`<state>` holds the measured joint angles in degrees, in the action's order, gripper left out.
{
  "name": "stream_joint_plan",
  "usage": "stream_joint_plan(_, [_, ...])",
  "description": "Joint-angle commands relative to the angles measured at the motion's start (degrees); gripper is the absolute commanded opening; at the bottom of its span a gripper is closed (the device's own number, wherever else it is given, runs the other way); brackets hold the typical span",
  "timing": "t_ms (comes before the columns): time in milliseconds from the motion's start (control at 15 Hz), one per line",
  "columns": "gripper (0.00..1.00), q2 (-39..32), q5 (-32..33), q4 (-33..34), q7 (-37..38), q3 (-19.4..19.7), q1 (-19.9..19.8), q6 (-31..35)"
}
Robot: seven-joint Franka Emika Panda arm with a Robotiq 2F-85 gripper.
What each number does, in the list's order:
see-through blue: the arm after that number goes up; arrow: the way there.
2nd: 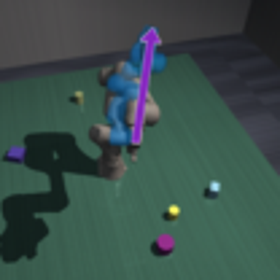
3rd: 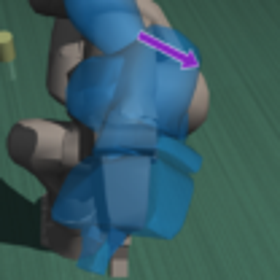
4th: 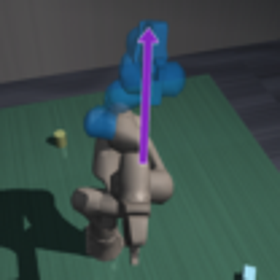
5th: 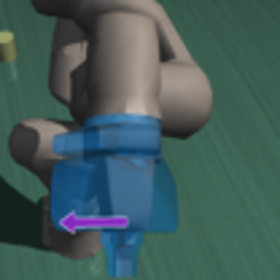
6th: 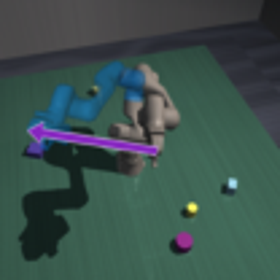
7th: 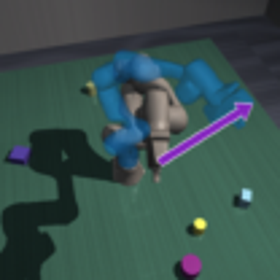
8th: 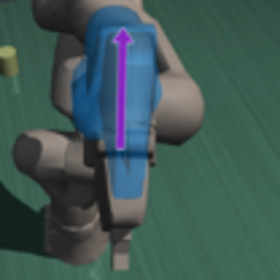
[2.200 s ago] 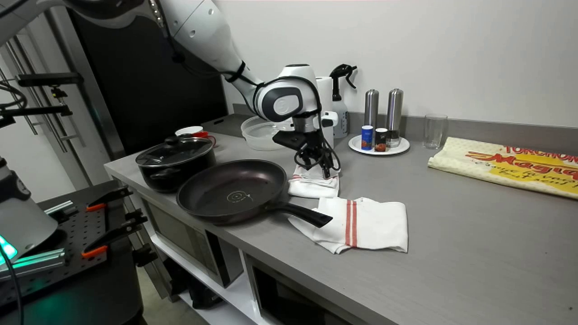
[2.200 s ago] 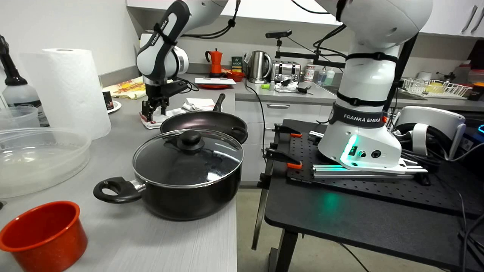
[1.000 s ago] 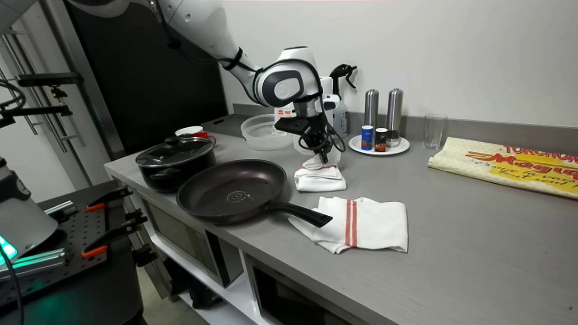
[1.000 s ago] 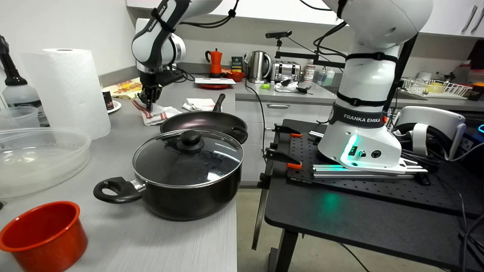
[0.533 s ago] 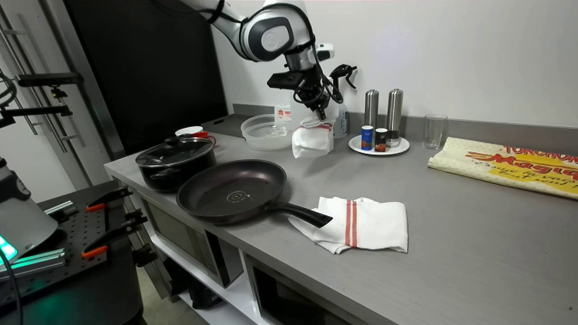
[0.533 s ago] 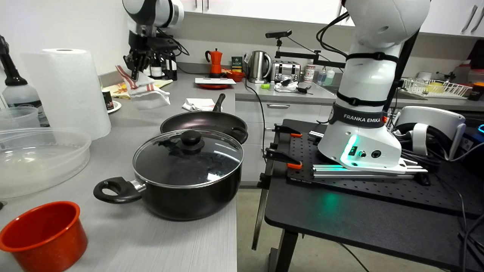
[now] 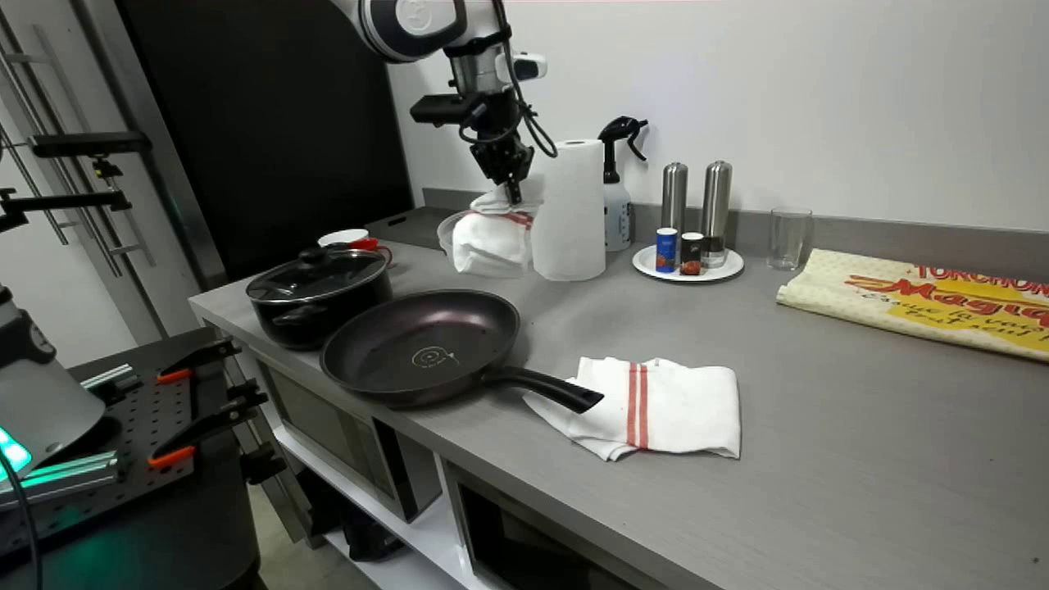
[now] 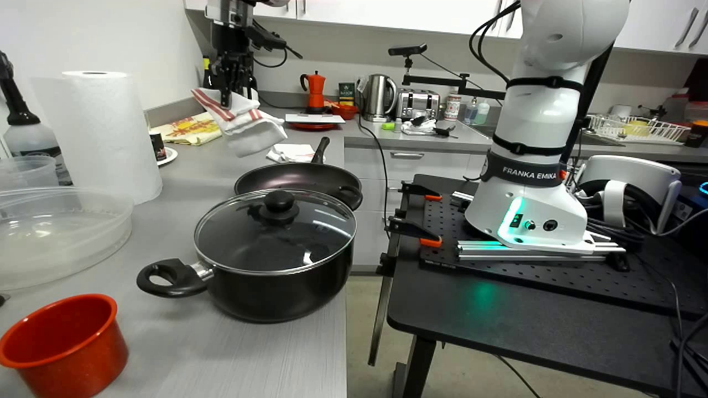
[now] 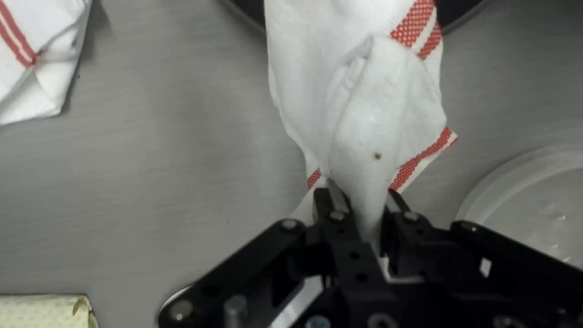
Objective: Pick up the kitchen towel from the counter and wipe the pan
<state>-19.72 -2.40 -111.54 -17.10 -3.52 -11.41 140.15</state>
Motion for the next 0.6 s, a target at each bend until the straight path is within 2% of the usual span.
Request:
stream_joint_plan(0, [0.04,10.1,0.8,-14.4,-2.5,1.4,1.7,-1.8])
stream_joint_plan(267, [0.04,16.1,1.3,-25.6,-3.6,2.7,2.7,-1.3])
stream_joint_plan(533, [0.04,17.1,4.6,-32.2,-2.4,4.8,3.4,3.6])
